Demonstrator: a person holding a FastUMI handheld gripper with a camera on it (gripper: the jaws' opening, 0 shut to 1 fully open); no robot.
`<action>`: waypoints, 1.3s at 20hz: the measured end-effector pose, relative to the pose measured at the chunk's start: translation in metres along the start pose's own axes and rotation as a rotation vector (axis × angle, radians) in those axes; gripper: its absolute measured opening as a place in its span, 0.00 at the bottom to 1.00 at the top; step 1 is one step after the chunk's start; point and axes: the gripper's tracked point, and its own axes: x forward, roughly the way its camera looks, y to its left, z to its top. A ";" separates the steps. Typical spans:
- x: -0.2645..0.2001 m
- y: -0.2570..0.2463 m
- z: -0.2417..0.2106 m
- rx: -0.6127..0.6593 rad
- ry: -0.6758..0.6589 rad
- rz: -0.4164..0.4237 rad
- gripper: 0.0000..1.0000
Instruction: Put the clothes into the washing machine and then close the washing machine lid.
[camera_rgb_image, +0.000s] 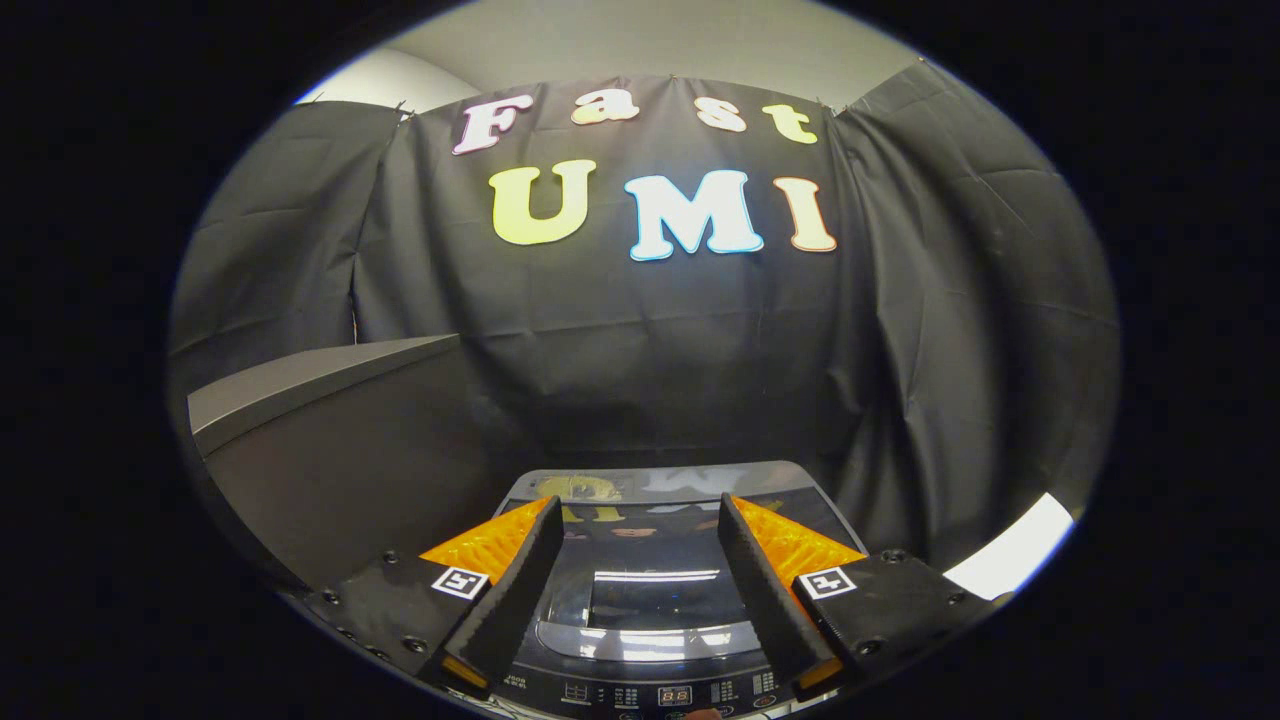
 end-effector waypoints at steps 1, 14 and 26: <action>-0.002 0.001 0.002 0.006 -0.006 -0.001 0.97; -0.102 0.015 0.081 -0.018 -0.155 -0.011 0.97; -0.228 0.033 0.105 -0.035 -0.247 -0.046 0.96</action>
